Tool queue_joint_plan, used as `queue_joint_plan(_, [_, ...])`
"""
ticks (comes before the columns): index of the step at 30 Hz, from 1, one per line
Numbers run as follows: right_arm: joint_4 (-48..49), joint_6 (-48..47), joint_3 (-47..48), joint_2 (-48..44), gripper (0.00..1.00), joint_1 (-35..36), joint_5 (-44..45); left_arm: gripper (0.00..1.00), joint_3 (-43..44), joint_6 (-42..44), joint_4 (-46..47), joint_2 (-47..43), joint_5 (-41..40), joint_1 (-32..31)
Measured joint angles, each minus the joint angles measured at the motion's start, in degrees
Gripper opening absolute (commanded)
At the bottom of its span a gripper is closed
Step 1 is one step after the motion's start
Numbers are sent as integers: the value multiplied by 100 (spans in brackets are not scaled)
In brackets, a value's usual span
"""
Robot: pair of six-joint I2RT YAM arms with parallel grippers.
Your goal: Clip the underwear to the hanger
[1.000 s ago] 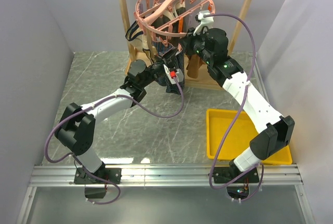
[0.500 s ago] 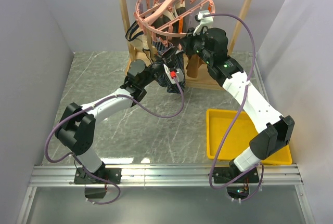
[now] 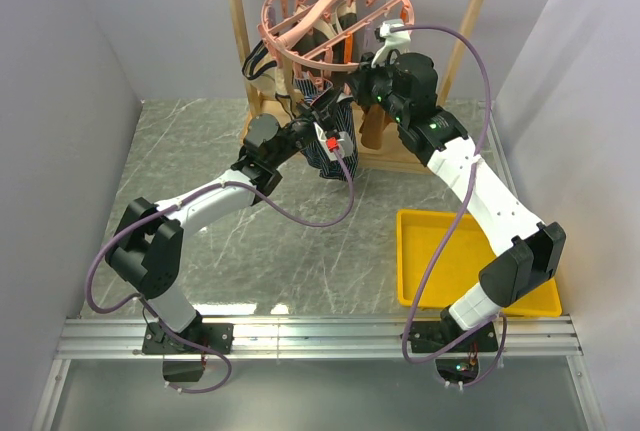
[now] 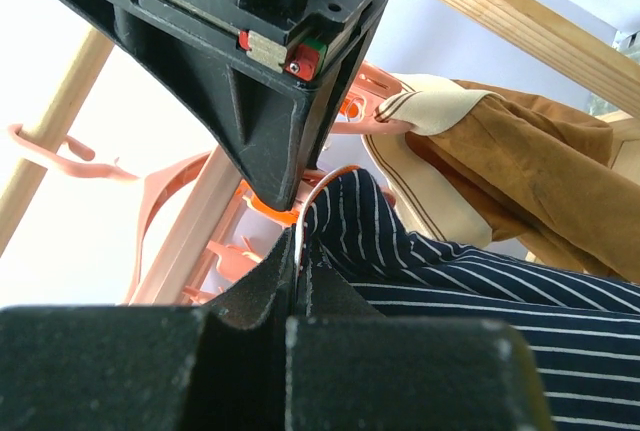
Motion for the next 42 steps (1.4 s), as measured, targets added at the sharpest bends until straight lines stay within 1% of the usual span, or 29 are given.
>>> queue_joint_plan(3, [-66,33,50,15,22,2,24,0,0,31,2,0,0,0])
queue_joint_plan(5, [-120,57,94,31,29,2,31,0,0,28,2,0,-2,0])
queue_joint_plan(10, [-208,87,173,92,34,11,17,1,0,26,4,0,-48,0])
queue_joint_plan(13, [-216,105,173,103,35,17,15,0,0,26,4,4,-83,0])
queue_joint_plan(14, [-219,107,173,103,38,17,15,0,2,24,7,7,-92,0])
queue_joint_plan(20, [-372,149,219,109,50,20,20,0,52,11,39,59,-111,0])
queue_joint_plan(25, [-461,164,221,146,52,13,90,0,52,11,-11,85,-133,0])
queue_joint_plan(28, [-461,164,221,151,56,13,118,1,52,9,-20,85,-138,9])
queue_joint_plan(31, [-461,166,221,151,63,4,164,0,52,9,-28,85,-136,15])
queue_joint_plan(32, [-466,168,221,151,68,-2,181,1,52,11,-42,85,-133,17])
queue_joint_plan(38, [-516,197,221,151,86,-48,286,1,52,-11,-184,85,-133,46])
queue_joint_plan(39, [-525,232,221,149,87,-48,227,2,52,-20,-236,85,-127,59])
queue_joint_plan(40, [-549,269,221,144,89,-48,190,7,52,-28,-306,85,-125,72])
queue_joint_plan(41, [-564,299,221,142,91,-48,149,11,52,-37,-354,85,-109,83])
queue_joint_plan(42, [-584,328,221,133,91,-48,90,19,52,-44,-387,85,-98,92])
